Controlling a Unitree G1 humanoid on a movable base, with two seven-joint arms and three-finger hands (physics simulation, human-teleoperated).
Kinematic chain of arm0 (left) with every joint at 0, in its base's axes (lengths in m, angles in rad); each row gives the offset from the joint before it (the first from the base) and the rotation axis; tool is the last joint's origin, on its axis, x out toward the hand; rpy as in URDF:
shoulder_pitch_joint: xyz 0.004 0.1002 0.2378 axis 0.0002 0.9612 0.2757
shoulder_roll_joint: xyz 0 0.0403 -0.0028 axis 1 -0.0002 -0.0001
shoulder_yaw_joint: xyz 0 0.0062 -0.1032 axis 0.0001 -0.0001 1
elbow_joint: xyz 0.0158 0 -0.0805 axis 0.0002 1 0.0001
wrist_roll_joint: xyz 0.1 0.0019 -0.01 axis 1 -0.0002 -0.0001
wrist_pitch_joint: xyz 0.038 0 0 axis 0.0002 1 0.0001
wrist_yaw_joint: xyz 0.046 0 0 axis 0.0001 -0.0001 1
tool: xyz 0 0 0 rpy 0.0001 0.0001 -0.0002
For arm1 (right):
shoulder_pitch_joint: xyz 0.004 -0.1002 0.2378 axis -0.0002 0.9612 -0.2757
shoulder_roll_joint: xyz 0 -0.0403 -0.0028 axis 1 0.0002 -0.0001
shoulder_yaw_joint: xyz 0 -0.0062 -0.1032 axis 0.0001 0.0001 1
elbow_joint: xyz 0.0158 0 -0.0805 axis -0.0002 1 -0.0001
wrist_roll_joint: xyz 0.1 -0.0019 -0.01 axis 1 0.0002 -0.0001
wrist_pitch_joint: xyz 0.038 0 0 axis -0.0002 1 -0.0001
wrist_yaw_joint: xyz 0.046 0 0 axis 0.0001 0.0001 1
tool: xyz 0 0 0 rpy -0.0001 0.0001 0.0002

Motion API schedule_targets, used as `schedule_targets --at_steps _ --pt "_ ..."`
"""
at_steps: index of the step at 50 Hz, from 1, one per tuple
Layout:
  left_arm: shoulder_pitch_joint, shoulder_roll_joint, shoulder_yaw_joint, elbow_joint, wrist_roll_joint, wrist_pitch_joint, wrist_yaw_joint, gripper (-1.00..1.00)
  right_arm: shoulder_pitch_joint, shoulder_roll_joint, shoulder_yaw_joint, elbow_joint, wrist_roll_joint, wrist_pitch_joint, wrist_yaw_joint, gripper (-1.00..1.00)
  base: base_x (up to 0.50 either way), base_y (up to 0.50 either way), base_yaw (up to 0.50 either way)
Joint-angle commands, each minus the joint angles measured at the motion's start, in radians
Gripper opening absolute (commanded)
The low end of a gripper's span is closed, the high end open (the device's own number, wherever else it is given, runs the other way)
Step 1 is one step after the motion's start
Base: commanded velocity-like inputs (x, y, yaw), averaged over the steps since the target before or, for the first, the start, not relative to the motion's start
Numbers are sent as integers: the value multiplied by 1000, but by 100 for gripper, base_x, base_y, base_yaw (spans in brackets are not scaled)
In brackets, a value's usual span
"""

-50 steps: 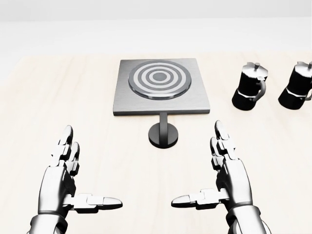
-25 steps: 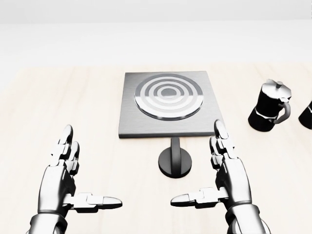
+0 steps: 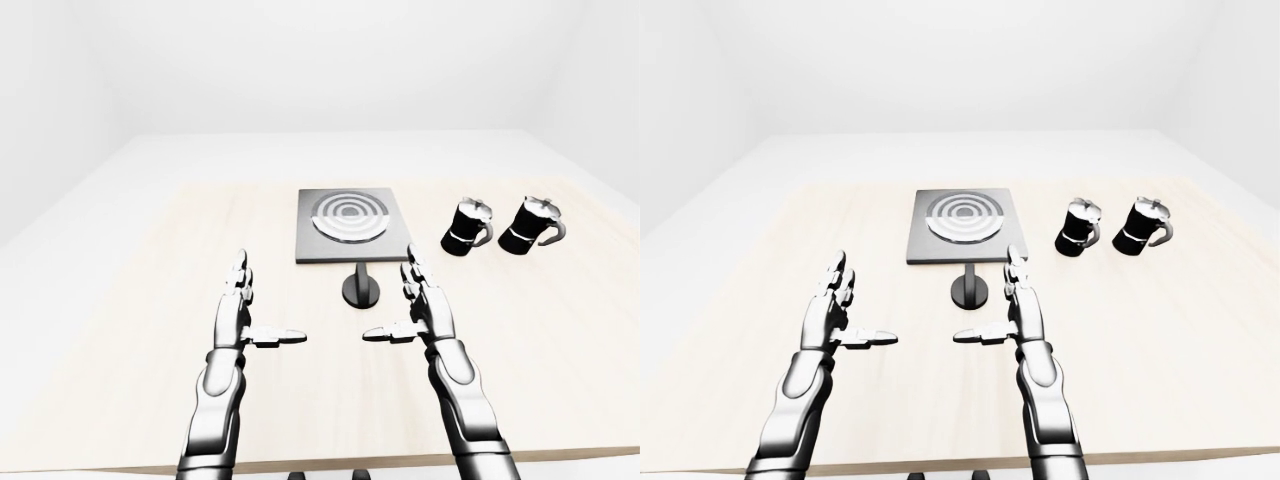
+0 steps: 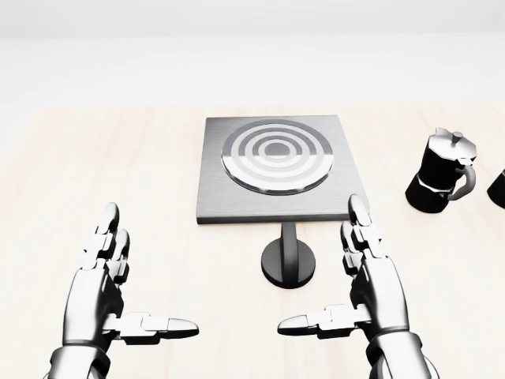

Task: Turn off the stove.

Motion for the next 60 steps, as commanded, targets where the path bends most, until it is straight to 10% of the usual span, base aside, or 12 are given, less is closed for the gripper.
schedule_targets --at_steps 1,6,11,13,16,20,34,60 --pt "0 0 4 -9 -7 10 -2 100 -1 -2 3 3 -4 -9 4 100 50 0 0" --pt "-46 0 92 -93 -128 117 68 100 -1 -1 -1 9 -8 -14 -4 100 31 0 0" --pt "-66 34 191 -121 -228 117 202 100 -3 -1 -3 9 -7 -12 -7 100 0 0 0" --pt "-48 48 217 -109 -215 34 215 100 -4 -3 -5 18 -3 -21 -3 100 0 0 0" --pt "-66 60 249 -98 -249 52 284 100 -2 -2 -1 6 -11 -12 -6 100 0 0 0" --pt "-15 42 273 -105 -218 -58 359 100 -2 -2 -2 8 -11 -17 -5 100 0 0 0" --pt "27 74 433 -80 -254 -58 560 100 0 -1 2 1 -16 -10 -8 100 0 0 0" --pt "64 118 550 -9 -259 -58 568 100 -4 0 7 2 -42 15 -21 100 0 0 0"
